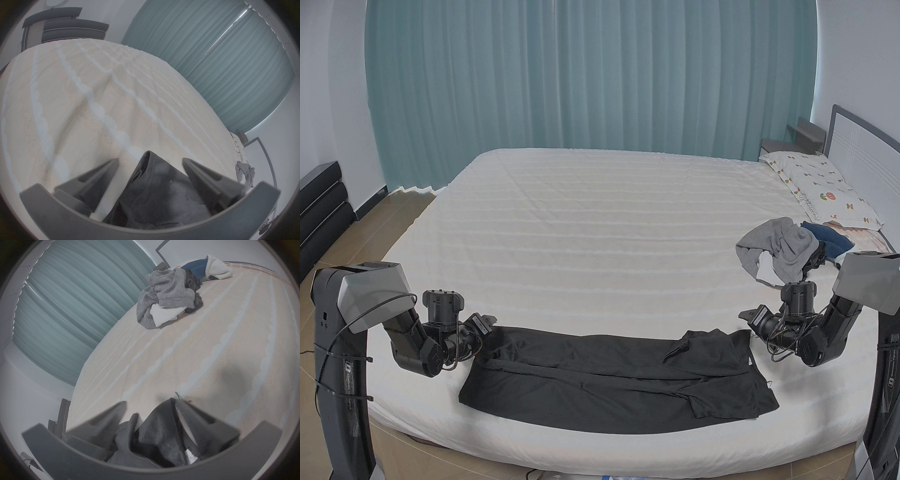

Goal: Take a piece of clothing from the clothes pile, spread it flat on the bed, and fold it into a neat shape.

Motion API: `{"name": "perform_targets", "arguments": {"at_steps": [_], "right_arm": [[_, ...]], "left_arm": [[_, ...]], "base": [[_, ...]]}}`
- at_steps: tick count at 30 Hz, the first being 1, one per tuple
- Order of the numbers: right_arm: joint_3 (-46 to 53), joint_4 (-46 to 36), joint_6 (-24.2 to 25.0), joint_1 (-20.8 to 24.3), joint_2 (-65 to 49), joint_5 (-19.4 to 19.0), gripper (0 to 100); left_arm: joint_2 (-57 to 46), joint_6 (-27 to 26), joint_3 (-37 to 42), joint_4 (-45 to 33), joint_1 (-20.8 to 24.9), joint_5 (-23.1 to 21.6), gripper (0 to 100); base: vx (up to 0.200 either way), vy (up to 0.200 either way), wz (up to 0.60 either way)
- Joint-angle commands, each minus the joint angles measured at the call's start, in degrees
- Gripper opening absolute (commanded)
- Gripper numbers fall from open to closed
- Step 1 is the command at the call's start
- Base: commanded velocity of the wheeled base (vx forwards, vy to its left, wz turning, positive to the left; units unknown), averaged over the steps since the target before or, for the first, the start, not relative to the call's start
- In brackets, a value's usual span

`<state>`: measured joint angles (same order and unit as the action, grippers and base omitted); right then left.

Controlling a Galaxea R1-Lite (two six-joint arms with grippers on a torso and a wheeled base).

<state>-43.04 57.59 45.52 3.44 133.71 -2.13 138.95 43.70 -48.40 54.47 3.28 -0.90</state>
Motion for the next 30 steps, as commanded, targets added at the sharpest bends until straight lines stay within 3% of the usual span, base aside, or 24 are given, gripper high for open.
{"name": "perform_targets", "arguments": {"at_steps": [1,8,18,27,28,30], "right_arm": [[1.91,-0.02,-0.26,-0.54,-4.16,-0.94,100],[7.89,0.07,-5.79,2.89,-10.22,-8.59,100],[9.12,1.03,-16.25,5.35,-5.56,-11.67,100],[11.58,4.9,-20.21,6.23,-1.17,-11.75,100],[12.28,5.08,-20.82,6.05,-1.17,-12.1,0],[13.69,5.17,-22.49,5.44,-1.61,-13.42,0]], "left_arm": [[-1.84,1.47,0.14,0.02,-0.91,-0.5,100],[-2.28,3.58,-0.12,-0.15,-2.22,-3.32,100],[-2.01,3.49,-0.12,-0.33,-2.14,-3.32,100],[-2.01,3.41,-0.12,-0.41,-2.14,-3.32,100],[-2.01,3.41,-0.12,-0.41,-2.14,-3.32,100],[-2.01,3.32,-0.12,-0.41,-2.14,-3.23,100]], "base": [[0.0,0.0,0.0],[0.0,0.0,0.0],[0.0,0.0,0.0],[0.0,0.0,0.0],[0.0,0.0,0.0],[0.0,0.0,0.0]]}}
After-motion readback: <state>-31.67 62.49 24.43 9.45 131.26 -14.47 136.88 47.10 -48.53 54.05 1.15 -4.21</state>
